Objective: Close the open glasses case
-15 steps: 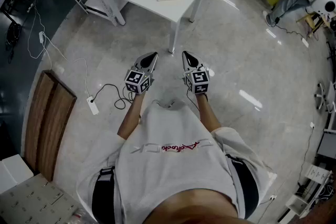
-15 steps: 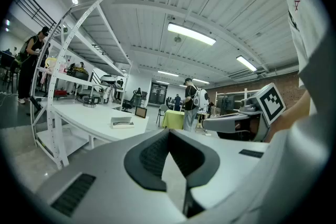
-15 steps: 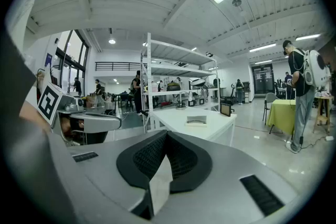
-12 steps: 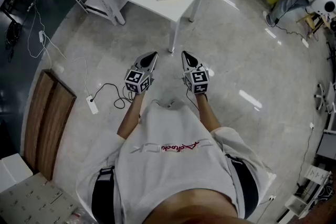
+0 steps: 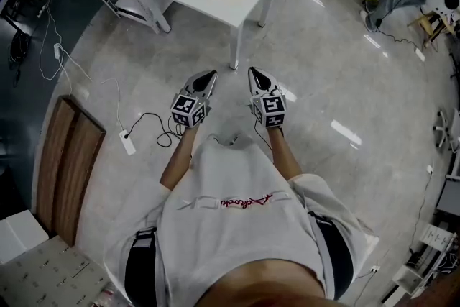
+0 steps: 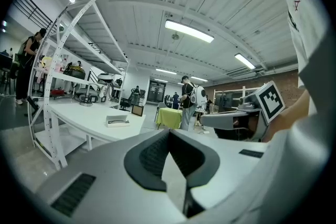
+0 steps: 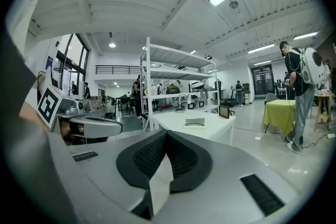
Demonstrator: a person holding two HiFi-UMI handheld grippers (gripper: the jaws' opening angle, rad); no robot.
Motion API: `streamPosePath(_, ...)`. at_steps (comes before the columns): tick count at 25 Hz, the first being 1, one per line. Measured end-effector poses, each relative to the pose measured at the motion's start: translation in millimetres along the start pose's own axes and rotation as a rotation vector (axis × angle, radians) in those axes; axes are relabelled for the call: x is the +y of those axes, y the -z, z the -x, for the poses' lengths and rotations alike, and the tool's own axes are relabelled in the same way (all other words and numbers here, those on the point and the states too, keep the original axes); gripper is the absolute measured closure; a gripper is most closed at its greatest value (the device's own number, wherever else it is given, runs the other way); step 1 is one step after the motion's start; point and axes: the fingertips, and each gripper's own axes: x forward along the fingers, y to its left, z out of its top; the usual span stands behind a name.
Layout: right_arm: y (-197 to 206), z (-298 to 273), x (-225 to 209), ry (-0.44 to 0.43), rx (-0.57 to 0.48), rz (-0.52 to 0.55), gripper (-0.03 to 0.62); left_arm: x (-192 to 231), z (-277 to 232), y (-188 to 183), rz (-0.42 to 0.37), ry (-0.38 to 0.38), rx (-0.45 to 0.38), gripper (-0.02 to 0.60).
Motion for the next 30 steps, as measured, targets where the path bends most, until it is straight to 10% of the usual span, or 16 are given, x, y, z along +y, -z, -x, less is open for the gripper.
streamPosePath(30,16,-6,-50,0.008,0.015,-0.006,0.563,-18,-57,10,0.008,0.023,0.024,0.554)
